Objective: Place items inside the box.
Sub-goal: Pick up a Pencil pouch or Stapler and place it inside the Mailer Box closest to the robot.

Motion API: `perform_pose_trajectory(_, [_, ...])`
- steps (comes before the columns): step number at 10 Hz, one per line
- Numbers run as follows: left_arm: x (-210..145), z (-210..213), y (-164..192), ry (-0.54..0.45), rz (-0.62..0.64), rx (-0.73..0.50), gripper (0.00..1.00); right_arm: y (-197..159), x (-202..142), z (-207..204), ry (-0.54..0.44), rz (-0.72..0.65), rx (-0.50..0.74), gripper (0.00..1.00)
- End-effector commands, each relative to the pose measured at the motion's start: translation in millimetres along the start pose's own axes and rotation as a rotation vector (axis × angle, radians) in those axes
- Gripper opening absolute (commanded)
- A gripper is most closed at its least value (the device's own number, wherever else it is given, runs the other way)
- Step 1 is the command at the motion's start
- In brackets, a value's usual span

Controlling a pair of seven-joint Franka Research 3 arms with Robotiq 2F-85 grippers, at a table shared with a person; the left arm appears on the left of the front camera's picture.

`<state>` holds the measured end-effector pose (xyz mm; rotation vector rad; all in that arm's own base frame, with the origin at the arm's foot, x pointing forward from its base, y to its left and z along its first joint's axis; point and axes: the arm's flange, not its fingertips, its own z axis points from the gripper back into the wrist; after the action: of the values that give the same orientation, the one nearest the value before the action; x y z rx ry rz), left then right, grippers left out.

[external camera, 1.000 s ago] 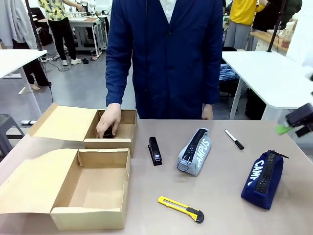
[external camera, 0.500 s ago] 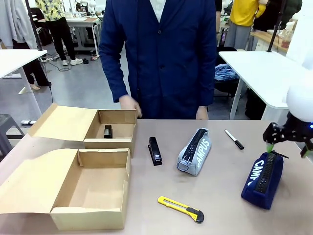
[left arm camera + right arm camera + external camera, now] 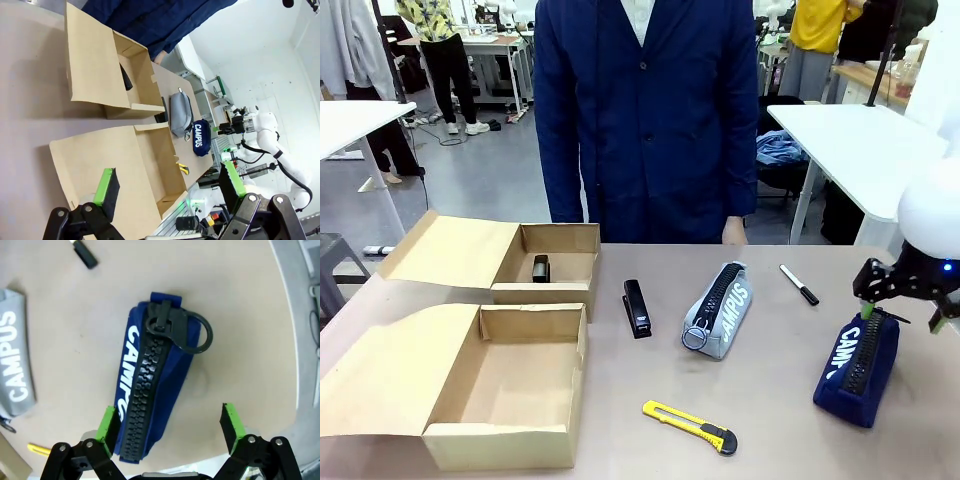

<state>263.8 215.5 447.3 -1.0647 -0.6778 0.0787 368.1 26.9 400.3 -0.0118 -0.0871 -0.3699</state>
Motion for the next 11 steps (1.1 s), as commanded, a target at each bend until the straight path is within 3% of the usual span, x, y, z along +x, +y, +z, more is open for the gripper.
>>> perform_pose_trajectory(1, [1.5,-0.6,-0.8,-0.018,-0.019,-0.02,1.0,10.8,9.2,-23.7,0.055,-0.067,0.044,1.0])
perform_pose_trajectory(3, [1.5,-0.6,-0.8,-0.018,-0.019,-0.02,1.0,17.1,9.0,-46.6,0.073,-0.08,0.035,1.0])
perform_pose_trajectory(6, [1.5,-0.6,-0.8,-0.018,-0.019,-0.02,1.0,15.0,12.2,-45.5,0.071,-0.106,0.01,1.0])
perform_pose_trajectory(7, [1.5,-0.6,-0.8,-0.018,-0.019,-0.02,1.0,15.0,12.6,-44.7,0.087,-0.098,0.007,0.44])
perform_pose_trajectory(8, [1.5,-0.6,-0.8,-0.018,-0.019,-0.02,1.0,15.3,12.6,-45.7,0.104,-0.103,0.025,0.44])
perform_pose_trajectory(9, [1.5,-0.6,-0.8,-0.018,-0.019,-0.02,1.0,15.7,12.1,-47.3,0.114,-0.098,0.026,0.0])
perform_pose_trajectory(10, [1.5,-0.6,-0.8,-0.018,-0.019,-0.02,1.0,16.0,11.8,-47.2,0.12,-0.097,0.026,0.39])
perform_pose_trajectory(11, [1.5,-0.6,-0.8,-0.018,-0.019,-0.02,1.0,16.3,11.9,-47.0,0.118,-0.1,0.015,0.0])
